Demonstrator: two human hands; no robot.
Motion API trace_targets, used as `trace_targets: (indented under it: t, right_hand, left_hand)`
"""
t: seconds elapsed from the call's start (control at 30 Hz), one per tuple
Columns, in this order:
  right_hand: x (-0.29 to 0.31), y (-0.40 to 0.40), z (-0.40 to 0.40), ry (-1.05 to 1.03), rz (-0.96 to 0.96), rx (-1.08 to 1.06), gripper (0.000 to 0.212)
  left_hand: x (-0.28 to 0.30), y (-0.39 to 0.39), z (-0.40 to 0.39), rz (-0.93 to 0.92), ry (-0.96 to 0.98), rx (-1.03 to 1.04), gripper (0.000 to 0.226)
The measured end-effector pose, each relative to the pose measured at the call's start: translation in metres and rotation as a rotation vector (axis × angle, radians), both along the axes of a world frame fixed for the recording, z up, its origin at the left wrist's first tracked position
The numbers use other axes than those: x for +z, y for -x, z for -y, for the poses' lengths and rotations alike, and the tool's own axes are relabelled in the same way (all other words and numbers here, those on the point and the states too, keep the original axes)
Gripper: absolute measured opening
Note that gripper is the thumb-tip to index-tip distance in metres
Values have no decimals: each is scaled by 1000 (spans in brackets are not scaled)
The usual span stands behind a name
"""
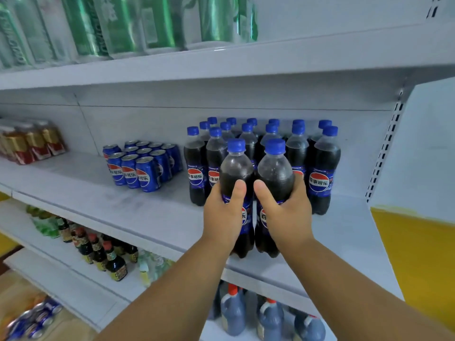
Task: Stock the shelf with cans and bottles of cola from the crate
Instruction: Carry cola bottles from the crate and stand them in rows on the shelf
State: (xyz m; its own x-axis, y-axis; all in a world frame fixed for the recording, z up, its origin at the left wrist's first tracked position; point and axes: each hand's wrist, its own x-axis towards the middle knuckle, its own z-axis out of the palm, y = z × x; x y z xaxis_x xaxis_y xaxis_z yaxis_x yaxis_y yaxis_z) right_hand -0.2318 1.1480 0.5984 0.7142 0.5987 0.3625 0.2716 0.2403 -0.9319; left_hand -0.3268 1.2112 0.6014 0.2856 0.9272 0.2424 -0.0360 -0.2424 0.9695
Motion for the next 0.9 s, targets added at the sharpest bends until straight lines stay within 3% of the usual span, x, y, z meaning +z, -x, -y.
trace_targets:
  t: [0.27,0.43,0.57,0.9]
  right_hand:
    - [-22,-5,-58,-14,33,-180,35]
    - [-29,-14,-76,-19,67,-286,30]
    - [-26,-16,-86,-48,93,-381,31]
    - [-29,-16,-92,-66,150,-447,33]
  left_hand:
    - [-23,-17,-75,61,-40,-176,12]
    - [-32,-29,-96,110,-78,-243,20]
    - [-34,-37,-107,115,-105,-255,41]
    - [-35,-40,-109,103,-146,-245,37]
